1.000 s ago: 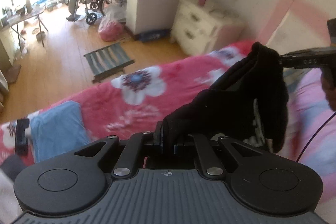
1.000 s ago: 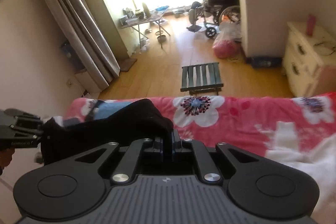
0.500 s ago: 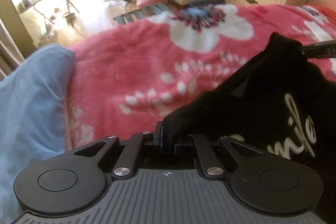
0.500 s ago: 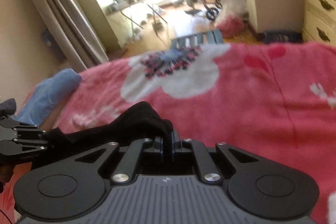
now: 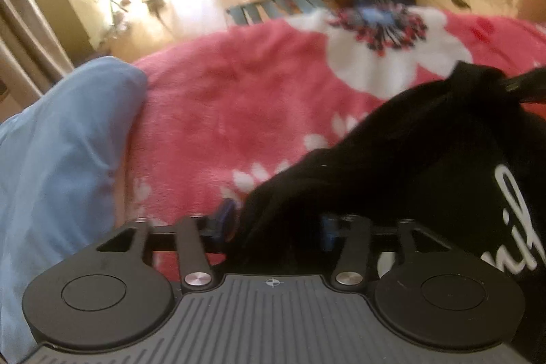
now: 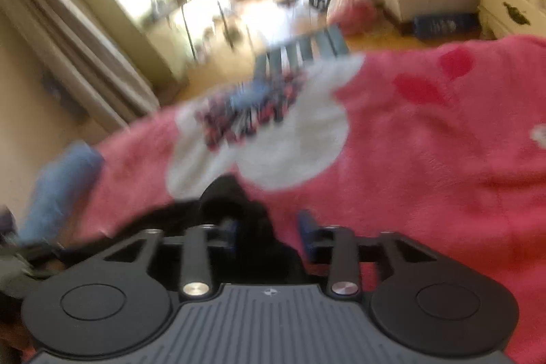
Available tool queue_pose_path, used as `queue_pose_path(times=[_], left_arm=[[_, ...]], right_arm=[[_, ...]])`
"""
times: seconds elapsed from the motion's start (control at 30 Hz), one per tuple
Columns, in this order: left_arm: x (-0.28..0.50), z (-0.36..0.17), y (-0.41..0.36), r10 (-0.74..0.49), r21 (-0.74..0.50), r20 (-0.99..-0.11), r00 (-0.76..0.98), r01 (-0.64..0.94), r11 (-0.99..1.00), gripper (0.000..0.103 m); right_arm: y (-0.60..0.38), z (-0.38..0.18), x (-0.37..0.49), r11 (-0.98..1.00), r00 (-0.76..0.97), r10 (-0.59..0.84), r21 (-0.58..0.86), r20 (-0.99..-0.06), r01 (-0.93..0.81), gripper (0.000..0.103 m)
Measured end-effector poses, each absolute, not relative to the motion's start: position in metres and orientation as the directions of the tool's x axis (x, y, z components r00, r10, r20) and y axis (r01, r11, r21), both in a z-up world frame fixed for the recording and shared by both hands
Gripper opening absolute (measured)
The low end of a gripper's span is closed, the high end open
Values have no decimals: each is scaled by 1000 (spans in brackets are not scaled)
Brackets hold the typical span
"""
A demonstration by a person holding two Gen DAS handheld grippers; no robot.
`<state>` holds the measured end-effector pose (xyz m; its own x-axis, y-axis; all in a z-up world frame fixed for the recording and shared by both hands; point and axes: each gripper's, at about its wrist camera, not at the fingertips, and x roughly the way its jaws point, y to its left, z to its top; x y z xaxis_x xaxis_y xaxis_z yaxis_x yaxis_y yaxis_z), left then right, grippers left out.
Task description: Fold clothes
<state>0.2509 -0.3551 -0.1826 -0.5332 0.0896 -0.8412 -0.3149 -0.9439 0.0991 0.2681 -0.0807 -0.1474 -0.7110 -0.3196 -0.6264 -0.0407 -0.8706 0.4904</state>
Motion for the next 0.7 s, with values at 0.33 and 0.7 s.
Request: queue_pose_path(times=[0.33, 0.7], left_arm=[[316, -111, -387, 190, 23, -828, -527, -372, -928, 73], [417, -181, -370, 270, -121, -920, -283, -451, -884, 73]], right_arm=[[-88, -74, 440, -944, -842, -111, 321, -528, -77, 63], [-56, -141, 499, -959, -700, 218, -282, -680, -25, 12]])
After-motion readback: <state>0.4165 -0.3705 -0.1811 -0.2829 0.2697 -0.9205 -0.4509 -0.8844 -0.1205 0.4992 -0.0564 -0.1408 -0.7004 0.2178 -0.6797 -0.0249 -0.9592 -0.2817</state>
